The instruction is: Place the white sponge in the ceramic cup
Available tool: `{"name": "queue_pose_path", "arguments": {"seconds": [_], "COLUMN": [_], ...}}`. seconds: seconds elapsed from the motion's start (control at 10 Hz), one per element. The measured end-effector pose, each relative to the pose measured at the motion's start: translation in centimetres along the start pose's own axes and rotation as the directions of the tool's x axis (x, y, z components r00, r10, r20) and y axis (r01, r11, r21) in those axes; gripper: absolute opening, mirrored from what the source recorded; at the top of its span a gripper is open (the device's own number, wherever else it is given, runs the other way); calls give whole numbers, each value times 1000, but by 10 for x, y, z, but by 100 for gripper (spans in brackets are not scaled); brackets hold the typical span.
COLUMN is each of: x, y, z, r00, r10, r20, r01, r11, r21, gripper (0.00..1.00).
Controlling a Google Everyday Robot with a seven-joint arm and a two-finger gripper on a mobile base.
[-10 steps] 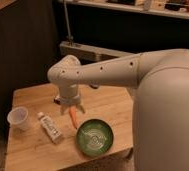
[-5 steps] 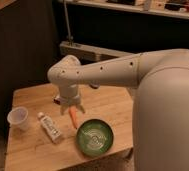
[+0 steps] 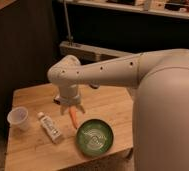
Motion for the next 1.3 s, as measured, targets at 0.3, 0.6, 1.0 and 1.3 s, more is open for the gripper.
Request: {"name": "queue_pose_path", "arguments": {"seconds": [0.3,0.6,1.0,1.3], "x": [0,-3,-51,-113], "y": [0,-5,-45,-90], "z": [0,-2,-25,-46], "r00": [1000,999,945,882], "r10": [0,-20,-250,-406], "r20": [0,28,209,241], "r01": [0,19,239,405], "r11": [1000,1000,968,913], "r21": [0,24,74,56], "gripper": [65,65,65,65]}}
